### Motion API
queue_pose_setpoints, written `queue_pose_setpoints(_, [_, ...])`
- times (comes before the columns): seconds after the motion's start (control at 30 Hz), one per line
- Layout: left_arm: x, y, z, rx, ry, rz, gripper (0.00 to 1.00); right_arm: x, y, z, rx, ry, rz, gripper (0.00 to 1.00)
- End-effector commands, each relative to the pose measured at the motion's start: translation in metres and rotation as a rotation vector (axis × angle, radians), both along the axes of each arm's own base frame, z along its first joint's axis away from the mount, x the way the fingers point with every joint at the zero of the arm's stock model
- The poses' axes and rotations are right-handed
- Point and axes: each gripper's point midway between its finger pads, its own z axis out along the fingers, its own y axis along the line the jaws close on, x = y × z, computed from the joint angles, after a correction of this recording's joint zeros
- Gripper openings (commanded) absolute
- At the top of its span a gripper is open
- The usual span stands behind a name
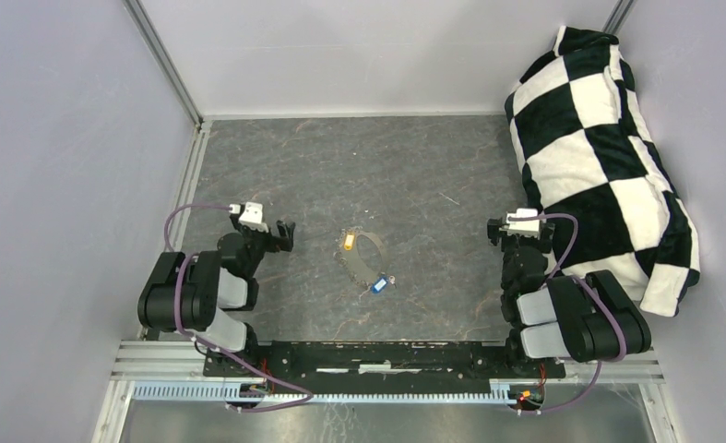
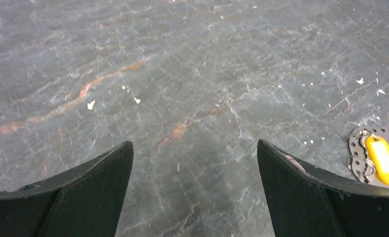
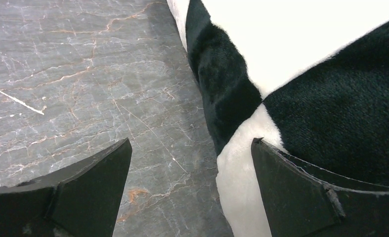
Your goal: Put the keys on the keyring
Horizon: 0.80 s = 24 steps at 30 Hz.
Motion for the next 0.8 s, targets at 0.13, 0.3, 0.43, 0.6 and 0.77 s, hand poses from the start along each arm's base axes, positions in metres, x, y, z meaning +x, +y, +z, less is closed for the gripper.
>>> queue_pose_setpoints(0.13, [0.0317, 0.0182, 0.0278, 0.037, -0.081, 0.105, 1.00, -0.0135, 0.0089, -0.0238, 0.009, 0.067, 0.113, 0.98])
queue_pose_setpoints(0.3, [0.0309, 0.0197, 0.0282, 0.036, -0.081, 0.116, 1.00, -0.0145, 0.0080, -0.0216, 0.010, 0.057, 0.109, 0.98])
queue_pose_setpoints(0.43, [0.0307, 0.0198, 0.0283, 0.033, -0.081, 0.117, 1.00, -0.0149, 0.0083, -0.0225, 0.010, 0.060, 0.110, 0.98])
queue_pose_setpoints(0.6, [0.0330, 0.0198, 0.0264, 0.035, -0.072, 0.116, 1.00, -0.0149, 0.0079, -0.0223, 0.010, 0.059, 0.108, 0.98])
queue_pose_setpoints(0.77, [0.0313, 0.0202, 0.0282, 0.035, -0.079, 0.118, 1.00, -0.0149, 0.0083, -0.0221, 0.010, 0.059, 0.110, 0.98])
